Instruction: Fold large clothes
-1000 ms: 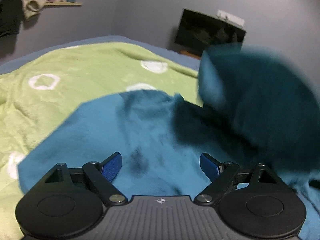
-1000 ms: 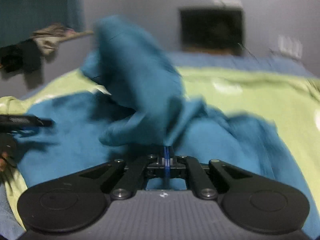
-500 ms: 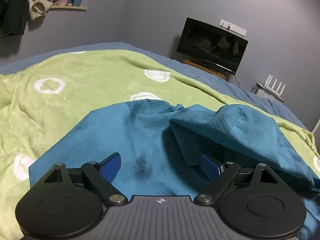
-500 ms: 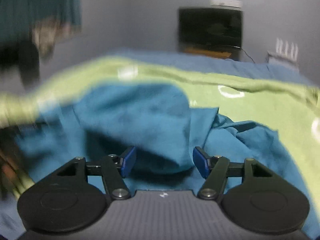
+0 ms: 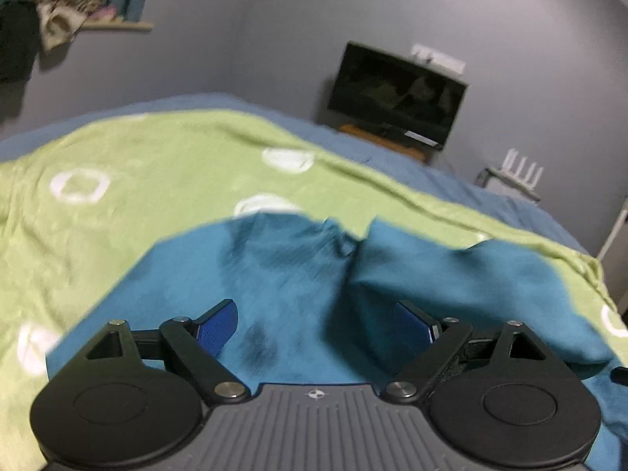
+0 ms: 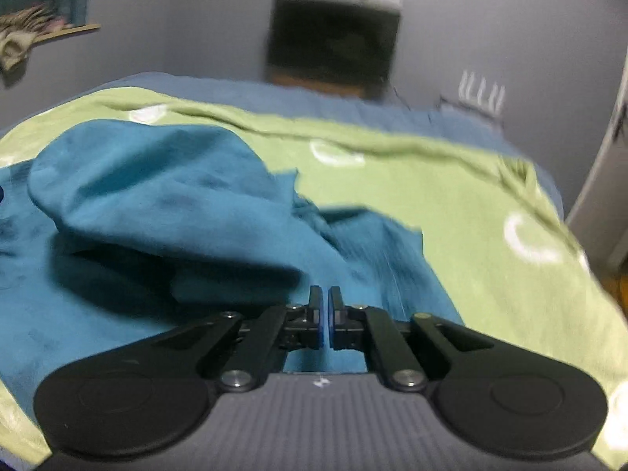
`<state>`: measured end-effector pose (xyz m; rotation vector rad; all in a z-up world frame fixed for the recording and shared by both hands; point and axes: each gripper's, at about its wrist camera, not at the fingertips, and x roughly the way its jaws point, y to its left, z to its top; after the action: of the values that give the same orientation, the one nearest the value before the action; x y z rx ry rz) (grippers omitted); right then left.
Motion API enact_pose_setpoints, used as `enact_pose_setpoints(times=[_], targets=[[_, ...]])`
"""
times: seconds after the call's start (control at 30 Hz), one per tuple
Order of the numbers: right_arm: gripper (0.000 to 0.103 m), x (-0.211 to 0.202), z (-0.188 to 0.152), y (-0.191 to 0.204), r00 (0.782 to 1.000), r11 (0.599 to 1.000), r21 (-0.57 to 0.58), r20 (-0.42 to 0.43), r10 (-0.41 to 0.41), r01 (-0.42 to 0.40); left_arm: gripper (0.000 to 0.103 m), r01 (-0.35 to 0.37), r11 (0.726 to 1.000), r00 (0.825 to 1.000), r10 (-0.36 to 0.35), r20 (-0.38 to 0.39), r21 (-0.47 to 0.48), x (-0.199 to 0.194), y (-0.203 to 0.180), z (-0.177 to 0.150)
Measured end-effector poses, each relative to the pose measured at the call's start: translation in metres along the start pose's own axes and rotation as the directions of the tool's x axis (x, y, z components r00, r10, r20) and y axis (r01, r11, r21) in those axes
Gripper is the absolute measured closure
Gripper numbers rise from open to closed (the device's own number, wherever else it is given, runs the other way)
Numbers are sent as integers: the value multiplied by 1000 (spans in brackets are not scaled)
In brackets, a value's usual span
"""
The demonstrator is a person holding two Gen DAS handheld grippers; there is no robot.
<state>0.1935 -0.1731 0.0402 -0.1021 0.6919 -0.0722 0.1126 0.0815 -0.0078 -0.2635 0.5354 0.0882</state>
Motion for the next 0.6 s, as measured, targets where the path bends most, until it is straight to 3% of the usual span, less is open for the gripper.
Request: enact_pose_setpoints(times=[0.03,0.07,0.1,0.17,0.3,0.43,0.5,0.6], targets=[[100,-9,1,-2,999,999,9,20,35,-35,13,16,1000,1000,-16,15,16,-3,-3,4],[89,-17,1,-3,998,998,7,39,55,-55,11,31,999,999,-32,23,35,-5,-6,9],[71,-26,2,-2,996,998,-1,66,67,-67,10,47,997,998,-49,26,55,-5,-10,15],[53,-43,7,3,987,996,-17,128,94,-93,10,76,993,997,-78,20,88,-2,-20,28],[51,-43,28,25,976,990,-24,165,140,-138,10,132,981,991,-134,8,141,12,-50,51],[51,-15,42,62,963,977,-72,167,212,-203,10,216,947,976,-214,-35,236,38,-91,56],[51,11,42,74,964,969,-86,112,239,-231,13,283,921,959,-262,-112,270,54,-103,46],[51,41,24,88,970,963,-111,-19,243,-244,20,312,880,934,-216,-284,359,82,-113,13]])
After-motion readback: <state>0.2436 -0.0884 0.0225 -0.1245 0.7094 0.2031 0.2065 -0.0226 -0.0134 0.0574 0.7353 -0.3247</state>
